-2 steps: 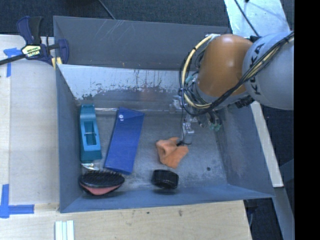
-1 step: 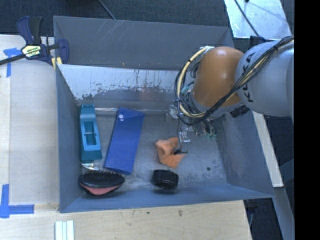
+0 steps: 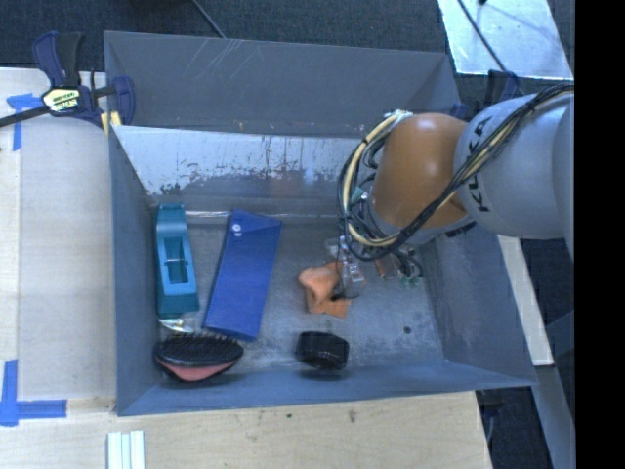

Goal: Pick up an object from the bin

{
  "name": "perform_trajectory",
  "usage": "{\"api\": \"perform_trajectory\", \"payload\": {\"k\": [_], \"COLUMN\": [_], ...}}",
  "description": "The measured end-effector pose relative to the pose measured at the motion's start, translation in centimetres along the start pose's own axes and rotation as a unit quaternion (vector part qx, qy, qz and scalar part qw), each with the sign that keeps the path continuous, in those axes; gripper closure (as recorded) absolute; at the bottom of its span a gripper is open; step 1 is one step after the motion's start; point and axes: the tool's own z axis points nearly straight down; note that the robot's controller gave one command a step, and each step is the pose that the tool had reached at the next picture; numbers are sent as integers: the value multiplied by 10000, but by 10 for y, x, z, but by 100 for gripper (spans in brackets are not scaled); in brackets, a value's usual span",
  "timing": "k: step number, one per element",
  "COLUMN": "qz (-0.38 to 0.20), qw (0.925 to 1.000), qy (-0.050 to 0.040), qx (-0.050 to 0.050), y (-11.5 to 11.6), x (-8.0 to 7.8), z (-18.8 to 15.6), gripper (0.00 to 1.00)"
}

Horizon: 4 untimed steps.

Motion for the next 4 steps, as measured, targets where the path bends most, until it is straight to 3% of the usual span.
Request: {"api": "perform_trajectory", "payload": {"k": [1, 2, 3, 4], "qz": [2, -59, -58, -63], "qw": [10000, 10000, 10000, 10000], "qy": [0, 4, 4, 11], "qx": [0, 0, 0, 2], "y": [0, 5, 5, 9], "x": [0, -3, -3, 3], "z": [0, -80, -80, -293], "gripper": [100, 100, 100, 100]}}
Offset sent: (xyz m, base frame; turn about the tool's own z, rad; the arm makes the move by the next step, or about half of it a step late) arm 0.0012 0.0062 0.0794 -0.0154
